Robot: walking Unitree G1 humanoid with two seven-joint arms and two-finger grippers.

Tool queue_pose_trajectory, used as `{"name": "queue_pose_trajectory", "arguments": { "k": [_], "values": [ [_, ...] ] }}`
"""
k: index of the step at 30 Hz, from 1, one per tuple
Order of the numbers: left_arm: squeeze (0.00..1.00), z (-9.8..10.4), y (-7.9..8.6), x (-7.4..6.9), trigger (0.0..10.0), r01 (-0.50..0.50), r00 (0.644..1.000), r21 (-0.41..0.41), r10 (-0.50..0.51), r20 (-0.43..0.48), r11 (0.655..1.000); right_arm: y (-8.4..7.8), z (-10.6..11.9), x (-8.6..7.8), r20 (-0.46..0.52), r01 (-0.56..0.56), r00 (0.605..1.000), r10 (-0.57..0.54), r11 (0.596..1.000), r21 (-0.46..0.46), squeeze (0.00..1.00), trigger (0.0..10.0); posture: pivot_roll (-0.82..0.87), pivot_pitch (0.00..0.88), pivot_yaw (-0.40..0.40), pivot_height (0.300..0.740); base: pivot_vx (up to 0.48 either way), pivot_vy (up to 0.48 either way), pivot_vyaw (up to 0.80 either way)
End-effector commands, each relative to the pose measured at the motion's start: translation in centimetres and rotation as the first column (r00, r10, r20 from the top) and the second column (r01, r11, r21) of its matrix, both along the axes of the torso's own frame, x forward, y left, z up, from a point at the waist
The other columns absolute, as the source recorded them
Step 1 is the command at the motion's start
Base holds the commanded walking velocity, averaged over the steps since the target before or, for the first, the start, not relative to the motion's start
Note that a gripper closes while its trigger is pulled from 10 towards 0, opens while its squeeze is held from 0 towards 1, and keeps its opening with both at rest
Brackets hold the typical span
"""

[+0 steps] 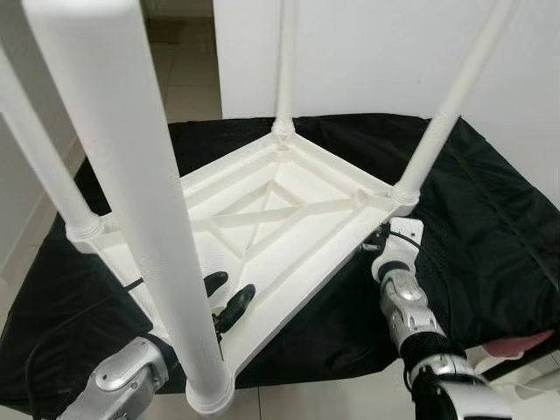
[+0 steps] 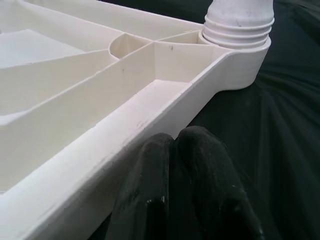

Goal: Building children table

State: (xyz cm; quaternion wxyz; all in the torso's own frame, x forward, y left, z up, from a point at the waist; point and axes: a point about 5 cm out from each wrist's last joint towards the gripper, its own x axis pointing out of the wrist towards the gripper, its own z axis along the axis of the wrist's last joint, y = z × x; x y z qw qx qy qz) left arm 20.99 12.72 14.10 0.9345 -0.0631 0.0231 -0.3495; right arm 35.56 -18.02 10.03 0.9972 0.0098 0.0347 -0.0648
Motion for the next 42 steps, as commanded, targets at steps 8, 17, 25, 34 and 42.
{"name": "queue_pose_trajectory", "arguments": {
  "k": [8,17,25,34,42],
  "values": [
    [0.0,0.7,-2.0,-0.3,10.0,0.087,0.996,-0.005,-0.086,0.033,0.996,1.6,0.7,1.2,-0.011,-0.164,0.986,0.164,0.986,-0.028,0.0,10.0,0.06,0.036,-0.031,0.74,0.0,0.0,0.0],
    [0.0,0.9,-2.1,0.2,10.0,0.083,0.996,-0.004,-0.083,0.037,0.997,2.4,1.4,1.9,-0.004,-0.175,0.985,0.175,0.981,-0.079,0.0,10.0,0.05,0.032,-0.022,0.74,0.0,0.0,0.0],
    [0.0,1.3,-2.9,0.6,10.0,0.109,0.993,-0.007,-0.108,0.054,0.994,3.2,2.0,2.6,-0.017,-0.183,0.983,0.182,0.979,-0.086,0.0,10.0,0.05,0.027,-0.022,0.74,0.0,0.0,0.0],
    [0.0,1.6,-3.6,0.8,10.0,0.119,0.991,-0.012,-0.118,0.065,0.993,5.1,2.7,3.2,-0.027,-0.259,0.966,0.258,0.966,-0.009,0.0,10.0,0.06,0.026,-0.026,0.74,0.0,0.0,0.0],
    [0.0,1.9,-3.5,1.0,10.0,0.082,0.994,-0.006,-0.081,0.076,0.997,4.6,2.5,3.0,-0.01,-0.238,0.971,0.238,0.971,0.005,0.0,10.0,0.08,0.044,-0.026,0.74,0.0,0.0,0.0]
  ]
}}
